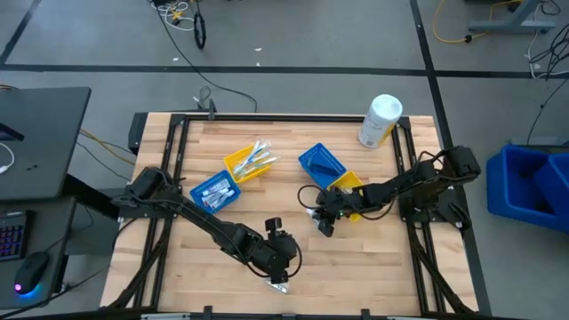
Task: Pick & Place Travel size toiletries
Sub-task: Put the toothpaste into the left blue bin, then put the nail cutter into the right yellow bin
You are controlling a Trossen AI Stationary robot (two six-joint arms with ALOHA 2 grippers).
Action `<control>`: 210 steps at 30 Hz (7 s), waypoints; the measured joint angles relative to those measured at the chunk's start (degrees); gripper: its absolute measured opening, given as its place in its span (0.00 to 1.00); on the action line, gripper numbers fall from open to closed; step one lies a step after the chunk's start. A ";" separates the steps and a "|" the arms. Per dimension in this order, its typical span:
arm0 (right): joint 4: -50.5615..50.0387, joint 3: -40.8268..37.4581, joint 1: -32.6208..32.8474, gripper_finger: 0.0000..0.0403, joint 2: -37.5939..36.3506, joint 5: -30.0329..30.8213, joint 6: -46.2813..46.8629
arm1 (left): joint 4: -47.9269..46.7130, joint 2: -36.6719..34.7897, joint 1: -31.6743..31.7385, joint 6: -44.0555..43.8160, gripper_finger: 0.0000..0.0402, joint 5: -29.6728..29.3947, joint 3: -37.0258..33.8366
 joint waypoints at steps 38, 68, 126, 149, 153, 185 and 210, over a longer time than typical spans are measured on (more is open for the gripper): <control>19.23 -0.03 5.52 0.24 -24.27 10.47 -19.12 | 22.13 -0.04 5.37 -19.45 0.45 -24.09 0.04; 16.67 0.06 5.97 0.33 -24.33 9.68 -21.30 | 23.01 0.00 6.08 -10.58 0.04 -22.49 -0.04; -3.14 -0.03 6.03 0.55 -27.18 9.53 -16.00 | -52.43 -14.58 21.47 -22.61 0.08 17.38 -25.79; -10.81 -0.03 6.08 0.67 -26.87 9.03 -11.79 | -54.89 -14.58 12.34 -19.61 0.39 1.93 -10.86; -10.79 -0.03 6.08 0.65 -26.87 9.02 -10.91 | -44.14 -14.58 7.69 -14.30 0.38 -0.37 -6.10; -10.79 -0.03 7.71 0.54 -26.83 1.49 -6.80 | 7.04 0.89 -7.61 -4.41 0.37 15.82 -7.54; -5.19 -0.07 13.94 0.53 -20.85 2.51 -7.76 | 4.23 7.26 -7.57 -1.66 0.36 15.24 -7.34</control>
